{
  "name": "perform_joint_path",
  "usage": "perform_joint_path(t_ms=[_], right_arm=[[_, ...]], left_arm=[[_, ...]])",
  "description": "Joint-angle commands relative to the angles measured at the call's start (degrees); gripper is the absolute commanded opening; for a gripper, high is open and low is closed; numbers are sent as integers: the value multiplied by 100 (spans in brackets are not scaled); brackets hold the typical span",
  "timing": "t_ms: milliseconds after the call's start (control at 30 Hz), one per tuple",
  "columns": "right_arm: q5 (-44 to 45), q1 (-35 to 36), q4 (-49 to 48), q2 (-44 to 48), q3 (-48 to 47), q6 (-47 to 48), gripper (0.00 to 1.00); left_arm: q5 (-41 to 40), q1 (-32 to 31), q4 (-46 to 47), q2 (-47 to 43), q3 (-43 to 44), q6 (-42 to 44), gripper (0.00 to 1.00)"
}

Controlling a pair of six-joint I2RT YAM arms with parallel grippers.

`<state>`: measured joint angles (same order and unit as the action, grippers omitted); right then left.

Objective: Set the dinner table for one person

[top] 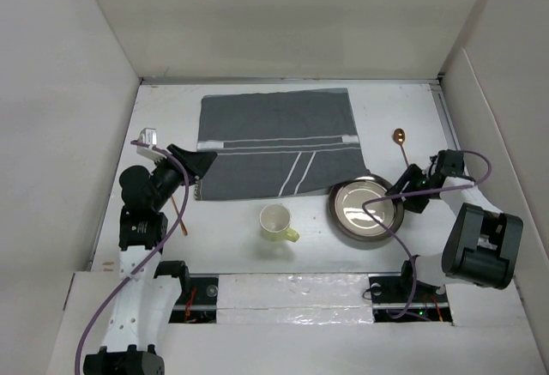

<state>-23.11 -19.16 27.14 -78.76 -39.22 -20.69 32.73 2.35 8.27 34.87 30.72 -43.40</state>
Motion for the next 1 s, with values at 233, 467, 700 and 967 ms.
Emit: perform_joint_path(t_ms=[233,467,700,967], right_arm=[[175,228,204,738,679,-682,14],[97,281,283,2360,978,-779,0],[-70,281,1275,3964,-224,-893,0],[-983,281,1400,3896,-2341,-1156,0]], left_arm=[[-100,29,315,-139,-13,-55,34],[-302,29,149,-174,57,7,34],[-583,29,-159,-270,136,112,33],[-961,29,-808,-279,566,463,33]])
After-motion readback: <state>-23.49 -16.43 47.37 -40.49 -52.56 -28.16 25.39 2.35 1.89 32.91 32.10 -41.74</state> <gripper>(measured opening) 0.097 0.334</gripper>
